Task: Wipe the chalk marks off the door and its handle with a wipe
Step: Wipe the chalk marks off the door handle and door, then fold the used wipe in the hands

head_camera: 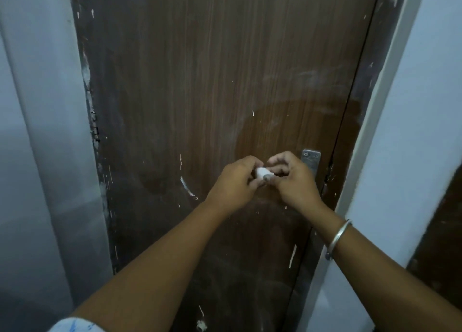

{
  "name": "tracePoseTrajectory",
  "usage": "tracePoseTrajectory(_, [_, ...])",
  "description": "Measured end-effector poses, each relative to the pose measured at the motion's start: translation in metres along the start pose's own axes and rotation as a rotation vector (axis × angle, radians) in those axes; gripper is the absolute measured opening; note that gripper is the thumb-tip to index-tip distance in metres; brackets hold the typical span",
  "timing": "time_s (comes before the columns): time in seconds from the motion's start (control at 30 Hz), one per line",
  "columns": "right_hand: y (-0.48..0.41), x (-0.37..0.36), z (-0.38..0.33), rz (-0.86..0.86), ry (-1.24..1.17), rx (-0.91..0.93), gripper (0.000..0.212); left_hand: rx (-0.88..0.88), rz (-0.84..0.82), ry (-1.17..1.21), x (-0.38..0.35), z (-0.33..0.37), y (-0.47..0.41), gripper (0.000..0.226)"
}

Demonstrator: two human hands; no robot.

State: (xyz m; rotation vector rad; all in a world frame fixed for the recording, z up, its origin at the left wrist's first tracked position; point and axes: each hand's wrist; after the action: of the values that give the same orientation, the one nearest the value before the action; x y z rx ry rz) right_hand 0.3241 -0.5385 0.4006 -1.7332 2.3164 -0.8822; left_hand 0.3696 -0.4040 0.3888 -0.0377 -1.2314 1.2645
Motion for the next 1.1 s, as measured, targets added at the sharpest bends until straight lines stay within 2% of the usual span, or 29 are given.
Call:
tracePoseTrajectory(0.13, [0.031, 0.004, -0.008, 0.018, -0.217, -0.086, 0.023, 0.038, -0.033, 0.139, 0.000, 0.009, 0.022, 0.031])
tracePoseTrajectory(0.27, [0.065, 0.009, -0.013, 0.139, -0.265, -0.148, 0.022, -0.022, -0.107, 0.196, -0.006, 0.018, 0.045, 0.038])
tracePoseTrajectory(0.47, [0.133, 0.046, -0.011, 0.276, -0.277, -0.242, 0.012, -0.080, -0.283, 0.278, -0.036, 0.064, 0.081, 0.017])
tracePoseTrajectory(0.6, [0.216, 0.084, 0.001, 0.405, -0.179, -0.309, 0.019, -0.123, -0.519, 0.340, -0.074, 0.116, 0.122, 0.006])
tracePoseTrajectory(0.7, [0.301, 0.113, 0.005, 0.532, -0.189, -0.406, 0.020, -0.268, -0.670, 0.313, -0.110, 0.166, 0.167, 0.003])
tracePoseTrajectory(0.87, [0.457, 0.164, -0.002, 0.767, -0.266, -0.582, 0.014, -0.484, -0.902, 0.348, -0.158, 0.256, 0.269, 0.019])
tracePoseTrajectory(1.1, [0.644, 0.220, -0.007, 1.050, -0.214, -0.782, 0.012, -0.710, -1.319, 0.318, -0.224, 0.377, 0.408, 0.013])
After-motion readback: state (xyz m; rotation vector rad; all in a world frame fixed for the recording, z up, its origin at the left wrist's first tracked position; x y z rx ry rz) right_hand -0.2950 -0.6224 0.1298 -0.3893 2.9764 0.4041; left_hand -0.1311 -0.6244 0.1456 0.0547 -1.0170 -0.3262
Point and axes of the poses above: each hand's wrist, its own y-axis away from the middle knuckle, its own x-axis out of the back of the hand, z = x × y, and after that the axes turned 11 degrees about -y, right-handed
